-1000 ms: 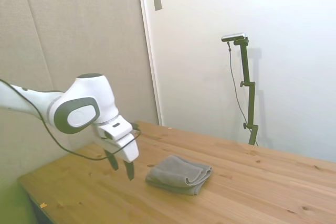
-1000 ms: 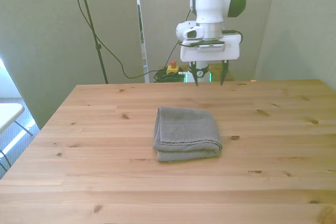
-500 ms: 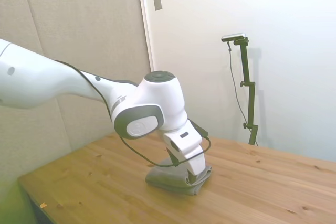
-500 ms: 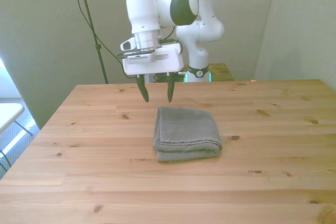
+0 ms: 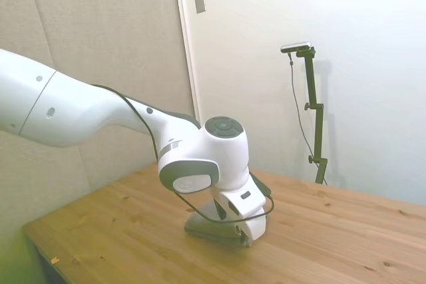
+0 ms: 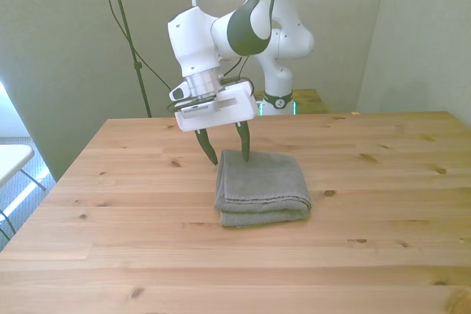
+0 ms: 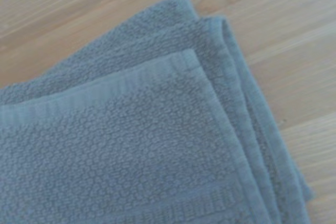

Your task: Unfold the towel

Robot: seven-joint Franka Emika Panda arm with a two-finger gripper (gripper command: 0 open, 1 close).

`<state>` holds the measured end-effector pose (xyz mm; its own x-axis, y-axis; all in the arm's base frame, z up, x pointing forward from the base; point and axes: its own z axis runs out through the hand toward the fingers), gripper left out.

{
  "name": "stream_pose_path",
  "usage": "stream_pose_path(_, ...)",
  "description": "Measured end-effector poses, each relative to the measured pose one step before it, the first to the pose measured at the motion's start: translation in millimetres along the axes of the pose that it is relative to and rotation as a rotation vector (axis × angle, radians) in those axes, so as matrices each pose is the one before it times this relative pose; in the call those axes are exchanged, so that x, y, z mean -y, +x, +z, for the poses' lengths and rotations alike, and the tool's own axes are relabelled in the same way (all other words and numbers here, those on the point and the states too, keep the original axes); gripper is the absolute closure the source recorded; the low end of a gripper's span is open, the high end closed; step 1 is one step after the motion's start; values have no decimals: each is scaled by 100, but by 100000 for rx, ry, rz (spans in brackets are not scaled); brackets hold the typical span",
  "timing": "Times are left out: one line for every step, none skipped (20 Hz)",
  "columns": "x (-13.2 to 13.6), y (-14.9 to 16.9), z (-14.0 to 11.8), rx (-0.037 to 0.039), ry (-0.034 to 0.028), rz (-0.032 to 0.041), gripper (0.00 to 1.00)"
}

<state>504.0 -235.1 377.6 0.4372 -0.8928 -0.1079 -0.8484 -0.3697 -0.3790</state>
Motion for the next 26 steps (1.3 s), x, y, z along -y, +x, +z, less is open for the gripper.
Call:
stream_pose_path(36,12,141,864,-306,-607,100)
stream_pose_path(31,28,57,273,-137,-345,100)
stream_pose_path(55,26,3,161,-44,-170,100)
stream_pose_path(41,12,1,325,-85,-218,100)
stream_pose_path(25,14,-11,617,-153,-259,100)
stream_pose_path(42,53,-27,218,-44,-251,100)
stream_pose_path(16,41,27,160,-84,-159,100)
stream_pose_path(-7,32,69,142,-126,-186,100)
stream_pose_path(-8,24,79,126,-125,-171,100)
stream_pose_path(2,22,64,109,-100,-137,100)
stream_pose_path(4,17,33,54,-54,-156,100)
stream_pose_path(8,5,8,61,-23,-163,100)
stream_pose_path(15,-8,-9,120,-15,-183,100)
stream_pose_path(20,-3,-16,82,2,-115,100)
stream_pose_path(27,-4,-23,112,1,-113,100)
stream_pose_path(34,5,-33,32,31,-100,100)
stream_pose_path(31,11,-35,-39,46,-93,100)
stream_pose_path(52,-2,-53,-16,72,-146,100)
stream_pose_path(87,-33,-90,-43,141,-270,100)
stream_pose_path(98,-84,-105,-4,181,-428,100)
stream_pose_path(161,-152,-178,95,256,-486,100)
stream_pose_path(271,-237,-235,121,373,-903,100)
stream_pose_path(369,-358,-267,130,480,-1745,100)
stream_pose_path(450,-434,-239,4,589,-2215,100)
stream_pose_path(591,-518,-264,282,940,-2543,100)
stream_pose_path(705,-629,-177,967,1702,-3294,100)
